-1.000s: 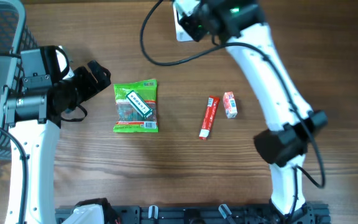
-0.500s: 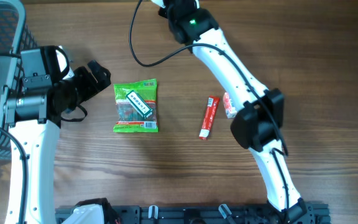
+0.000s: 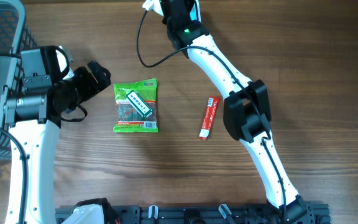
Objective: Scan the item barcode
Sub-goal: 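Hold the teal pack's barcode over the white scanner with the right gripper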
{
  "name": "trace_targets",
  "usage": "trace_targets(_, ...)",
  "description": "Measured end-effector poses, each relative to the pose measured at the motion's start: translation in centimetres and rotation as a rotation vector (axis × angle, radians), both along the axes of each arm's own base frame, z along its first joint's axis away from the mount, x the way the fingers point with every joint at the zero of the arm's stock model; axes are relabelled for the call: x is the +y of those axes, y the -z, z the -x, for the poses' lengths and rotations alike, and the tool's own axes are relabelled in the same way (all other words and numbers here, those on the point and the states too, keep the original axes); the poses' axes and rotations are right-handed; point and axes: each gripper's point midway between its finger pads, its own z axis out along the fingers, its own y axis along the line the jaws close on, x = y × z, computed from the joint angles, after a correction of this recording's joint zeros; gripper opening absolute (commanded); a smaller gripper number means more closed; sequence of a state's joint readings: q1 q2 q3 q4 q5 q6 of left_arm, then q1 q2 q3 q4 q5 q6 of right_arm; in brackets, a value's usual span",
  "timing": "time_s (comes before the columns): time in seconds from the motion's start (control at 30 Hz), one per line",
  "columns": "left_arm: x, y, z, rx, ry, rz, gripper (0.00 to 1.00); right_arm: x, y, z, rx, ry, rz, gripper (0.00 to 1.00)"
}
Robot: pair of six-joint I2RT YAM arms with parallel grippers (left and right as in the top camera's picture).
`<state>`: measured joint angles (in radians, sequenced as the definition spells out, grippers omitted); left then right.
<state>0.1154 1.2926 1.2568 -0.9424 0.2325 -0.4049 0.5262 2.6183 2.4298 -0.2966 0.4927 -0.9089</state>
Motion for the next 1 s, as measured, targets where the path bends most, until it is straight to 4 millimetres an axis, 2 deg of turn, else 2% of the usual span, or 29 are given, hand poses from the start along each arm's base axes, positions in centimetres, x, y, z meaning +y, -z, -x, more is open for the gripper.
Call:
trace_targets(0.17, 0.0, 0.0, 0.0, 0.0, 0.0, 0.0, 1.0, -1.1, 1.3, -0.1, 0.06, 0.032, -0.103, 0.04)
trace_targets(0.43, 0.0, 0.0, 0.0, 0.0, 0.0, 0.0, 1.0, -1.2, 1.4, -0.2, 0.069, 0.049, -0.179, 0.04)
trace_targets(0.53, 0.0, 0.0, 0.0, 0.0, 0.0, 0.0, 1.0, -1.1, 0.7, -0.6, 0.036, 0.076, -0.244, 0.04)
trace_targets(0.67, 0.0, 0.0, 0.0, 0.0, 0.0, 0.0, 1.0, -1.9, -1.1, -1.4, -0.057, 0.16, -0.329, 0.04)
trace_targets(0.87, 0.0, 0.0, 0.0, 0.0, 0.0, 0.0, 1.0, -2.8, -0.8, -1.2, -0.055, 0.228, -0.358, 0.04)
trace_targets(1.0, 0.0, 0.0, 0.0, 0.0, 0.0, 0.0, 1.0, -2.9, -0.5, -1.1, -0.052, 0.273, -0.438, 0.04)
